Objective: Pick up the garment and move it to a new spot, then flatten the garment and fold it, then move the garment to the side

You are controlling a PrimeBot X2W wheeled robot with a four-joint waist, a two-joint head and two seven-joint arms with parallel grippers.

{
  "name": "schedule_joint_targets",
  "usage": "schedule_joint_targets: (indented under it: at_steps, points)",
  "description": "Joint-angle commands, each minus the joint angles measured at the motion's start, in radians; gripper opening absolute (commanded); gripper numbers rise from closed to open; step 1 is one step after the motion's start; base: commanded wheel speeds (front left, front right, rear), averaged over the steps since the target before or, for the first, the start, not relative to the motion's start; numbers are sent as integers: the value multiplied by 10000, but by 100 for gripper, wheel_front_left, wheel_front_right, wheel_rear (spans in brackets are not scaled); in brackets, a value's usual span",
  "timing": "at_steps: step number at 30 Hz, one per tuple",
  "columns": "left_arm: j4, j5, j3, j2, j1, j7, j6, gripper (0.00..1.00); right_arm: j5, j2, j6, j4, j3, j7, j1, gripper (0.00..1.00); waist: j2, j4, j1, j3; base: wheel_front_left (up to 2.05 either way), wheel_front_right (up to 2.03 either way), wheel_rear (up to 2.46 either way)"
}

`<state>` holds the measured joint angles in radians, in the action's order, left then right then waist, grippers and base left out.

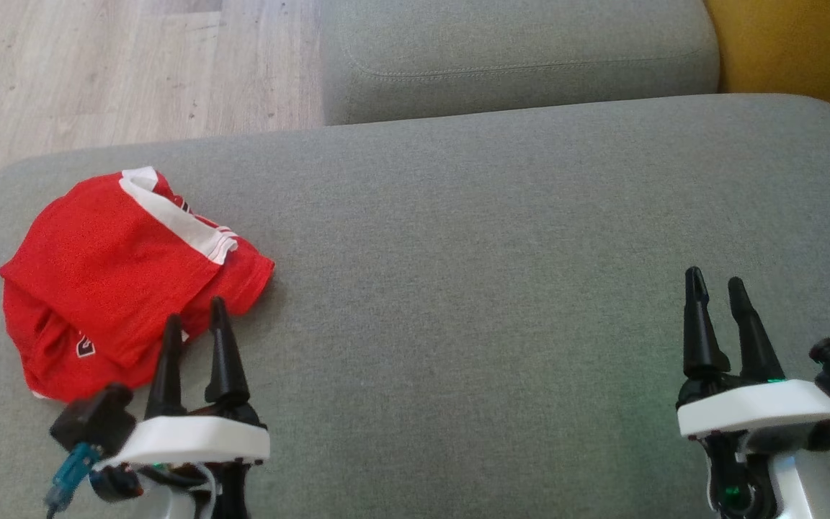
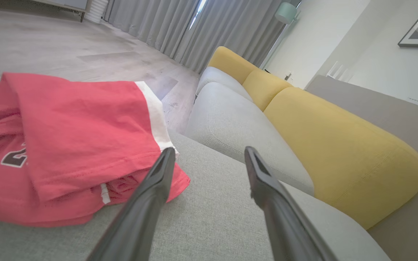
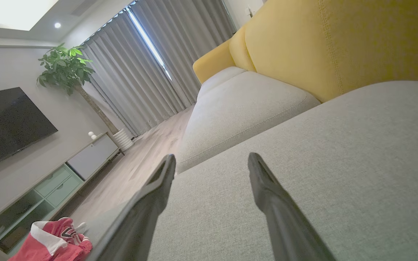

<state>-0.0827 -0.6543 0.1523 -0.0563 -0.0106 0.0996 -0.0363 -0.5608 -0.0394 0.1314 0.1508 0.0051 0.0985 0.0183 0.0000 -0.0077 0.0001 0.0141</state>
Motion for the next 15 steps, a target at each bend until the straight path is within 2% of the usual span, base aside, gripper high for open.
schedule_joint_targets:
  at_steps: [1,15]
  points:
    - [433,491,18,-215,-569,166,-109,100,435,-77,-4,-452,221,171,597,100,0,0,-1,-6,0,0,0]
    - [429,2647,1367,-903,-872,607,-1151,100,2629,-86,-5,-622,401,614,629,100,0,31,-1,-35,0,0,0]
